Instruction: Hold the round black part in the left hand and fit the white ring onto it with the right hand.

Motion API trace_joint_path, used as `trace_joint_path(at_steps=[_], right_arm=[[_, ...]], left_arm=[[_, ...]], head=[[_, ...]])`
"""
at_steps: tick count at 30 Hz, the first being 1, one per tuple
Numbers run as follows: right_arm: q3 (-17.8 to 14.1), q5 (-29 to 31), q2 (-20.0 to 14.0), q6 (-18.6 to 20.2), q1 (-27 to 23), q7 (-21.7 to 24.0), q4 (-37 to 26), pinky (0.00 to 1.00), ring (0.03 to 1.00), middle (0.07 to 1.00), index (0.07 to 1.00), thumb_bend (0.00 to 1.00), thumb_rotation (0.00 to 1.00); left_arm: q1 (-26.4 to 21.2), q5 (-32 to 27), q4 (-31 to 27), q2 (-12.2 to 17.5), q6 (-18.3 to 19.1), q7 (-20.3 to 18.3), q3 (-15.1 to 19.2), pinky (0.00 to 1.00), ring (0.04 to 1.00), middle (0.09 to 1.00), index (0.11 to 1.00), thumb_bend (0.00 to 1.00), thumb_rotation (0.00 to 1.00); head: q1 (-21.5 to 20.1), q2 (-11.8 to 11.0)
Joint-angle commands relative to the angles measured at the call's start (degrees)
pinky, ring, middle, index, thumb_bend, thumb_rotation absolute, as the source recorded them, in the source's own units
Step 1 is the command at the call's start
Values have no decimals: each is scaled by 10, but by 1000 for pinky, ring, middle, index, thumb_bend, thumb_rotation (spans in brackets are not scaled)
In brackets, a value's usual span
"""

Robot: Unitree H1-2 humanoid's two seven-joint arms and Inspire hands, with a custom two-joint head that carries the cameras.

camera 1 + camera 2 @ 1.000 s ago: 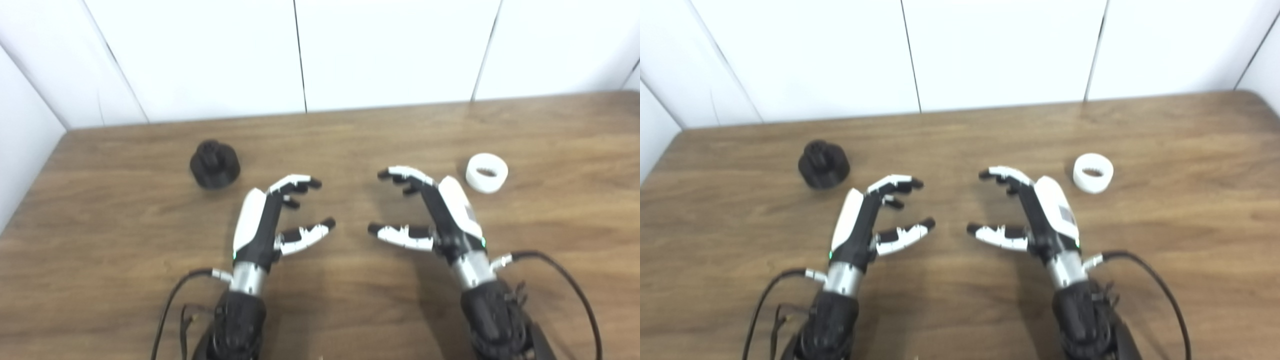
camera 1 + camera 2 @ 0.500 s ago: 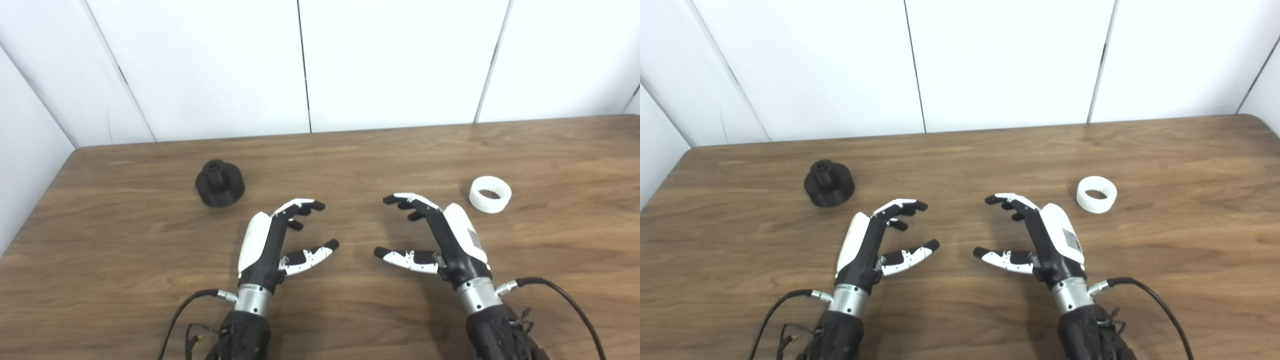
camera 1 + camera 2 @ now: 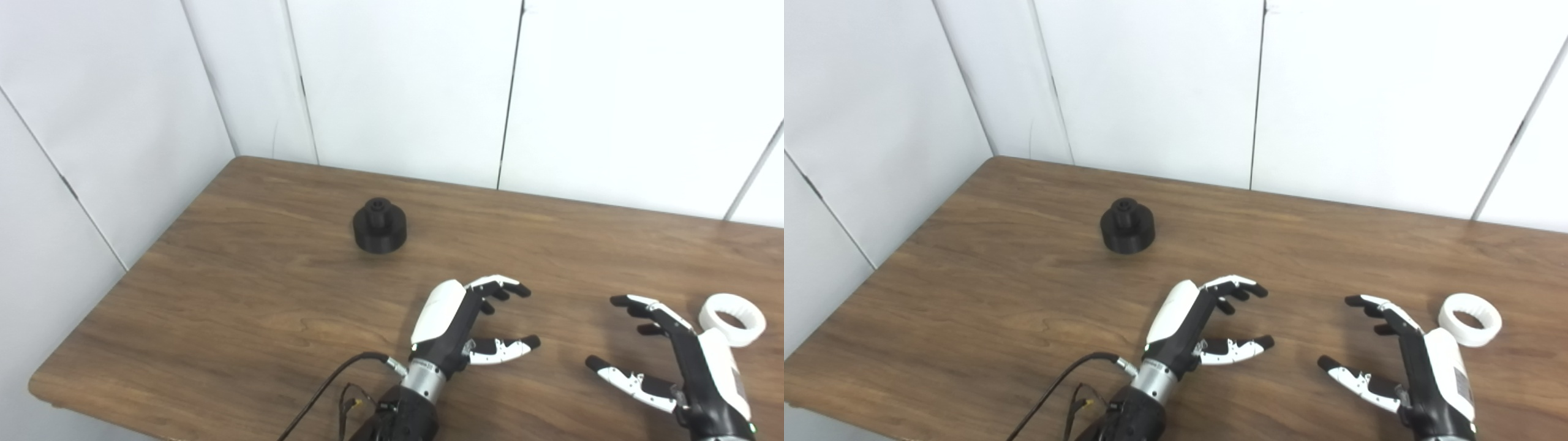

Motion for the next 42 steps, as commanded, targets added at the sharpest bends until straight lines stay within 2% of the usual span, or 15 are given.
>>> trace_joint_path(at_steps=[1, 7, 10, 13, 17, 22, 29, 31, 37, 42], right_arm=[[-6, 4, 1, -24, -17, -10, -13, 669, 765, 782, 722, 699, 191], [-5, 3, 2, -19, -16, -5, -18, 672, 765, 785, 720, 702, 184], [-6, 2, 1, -21, -16, -7, -19, 670, 763, 783, 718, 706, 175], [-7, 2, -1, -20, -16, -5, -18, 664, 761, 783, 719, 704, 187], [-8, 3, -4, -22, -18, -5, -15, 665, 761, 784, 722, 699, 215], [-9, 7, -4, -23, -21, -4, -13, 662, 757, 780, 719, 704, 212], [-10, 9, -8, -23, -25, -2, -9, 656, 756, 785, 722, 703, 221], [-11, 9, -9, -25, -26, -3, -8, 656, 757, 785, 722, 703, 212], [-12, 12, -7, -27, -26, -7, -4, 657, 757, 782, 717, 707, 210], [-14, 9, -8, -23, -25, -5, -5, 667, 764, 785, 720, 699, 204]], left_arm=[[-18, 5, -4, -4, -13, 15, 0, 625, 725, 755, 656, 653, 214], [-14, 28, -18, -1, 5, 23, 4, 634, 735, 770, 663, 660, 222], [-12, 70, -26, -1, 37, 37, 9, 673, 813, 862, 722, 741, 374], [-14, 117, -45, 3, 95, 30, 16, 818, 963, 974, 804, 840, 474], [-19, 151, -60, 9, 149, 21, 27, 984, 999, 999, 848, 942, 499], [-28, 151, -66, 25, 172, 14, 39, 1000, 1000, 1000, 860, 989, 478], [-35, 193, -76, 41, 210, 24, 43, 970, 1000, 1000, 838, 982, 492], [-38, 202, -80, 42, 223, 25, 47, 994, 1000, 1000, 836, 967, 480], [-45, 224, -75, 45, 242, 63, 68, 1000, 1000, 1000, 828, 963, 496], [-50, 236, -70, 62, 248, 78, 83, 1000, 1000, 1000, 842, 925, 525]], head=[[1, 0], [3, 1], [5, 1], [6, 1], [8, 0], [10, 2], [17, 1], [17, 1], [21, 1], [23, 0]])
